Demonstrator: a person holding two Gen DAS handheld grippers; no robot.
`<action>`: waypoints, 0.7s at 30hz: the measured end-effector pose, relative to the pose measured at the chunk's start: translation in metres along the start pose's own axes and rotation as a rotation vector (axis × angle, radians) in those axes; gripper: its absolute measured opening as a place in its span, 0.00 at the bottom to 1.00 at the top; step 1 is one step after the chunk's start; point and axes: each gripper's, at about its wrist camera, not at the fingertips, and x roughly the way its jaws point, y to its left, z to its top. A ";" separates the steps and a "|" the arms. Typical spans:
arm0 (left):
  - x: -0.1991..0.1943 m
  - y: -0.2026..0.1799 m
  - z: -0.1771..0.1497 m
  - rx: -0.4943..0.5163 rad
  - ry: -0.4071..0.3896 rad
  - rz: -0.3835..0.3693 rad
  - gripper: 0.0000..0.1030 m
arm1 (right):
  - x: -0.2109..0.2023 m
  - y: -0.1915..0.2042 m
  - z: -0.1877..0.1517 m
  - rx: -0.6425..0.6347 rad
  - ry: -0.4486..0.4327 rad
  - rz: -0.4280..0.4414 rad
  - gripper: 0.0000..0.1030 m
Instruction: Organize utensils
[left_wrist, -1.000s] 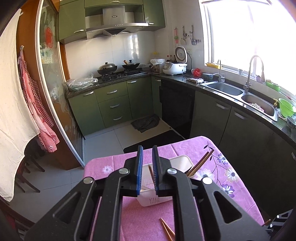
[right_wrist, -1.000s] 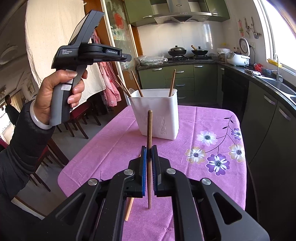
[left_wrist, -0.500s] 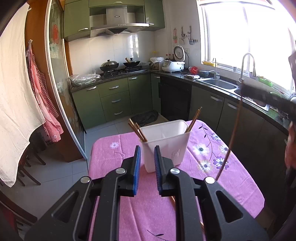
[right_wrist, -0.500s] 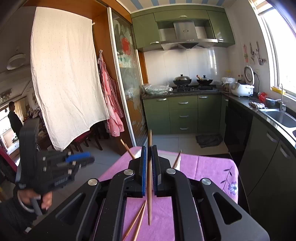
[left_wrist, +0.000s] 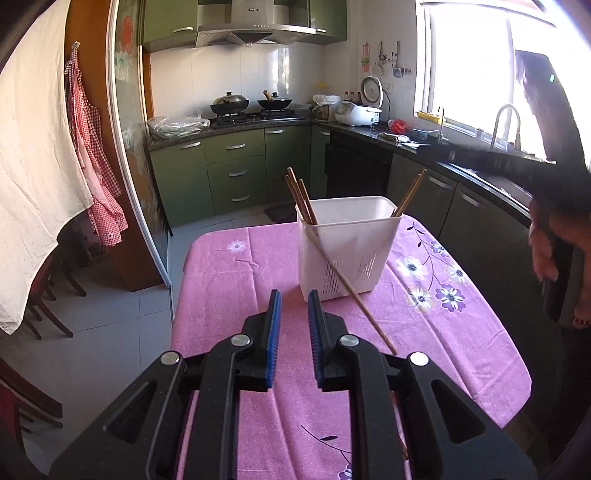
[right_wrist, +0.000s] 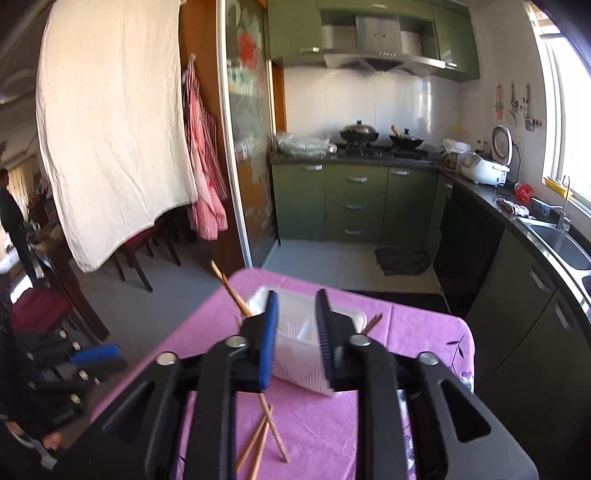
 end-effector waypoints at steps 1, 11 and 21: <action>0.000 0.001 0.000 -0.003 -0.001 -0.002 0.14 | 0.015 0.005 -0.011 -0.026 0.050 0.014 0.31; -0.016 0.023 -0.005 -0.051 -0.021 0.032 0.14 | 0.141 0.093 -0.087 -0.322 0.442 0.298 0.33; -0.030 0.041 -0.010 -0.080 -0.037 0.063 0.16 | 0.221 0.145 -0.103 -0.351 0.598 0.343 0.28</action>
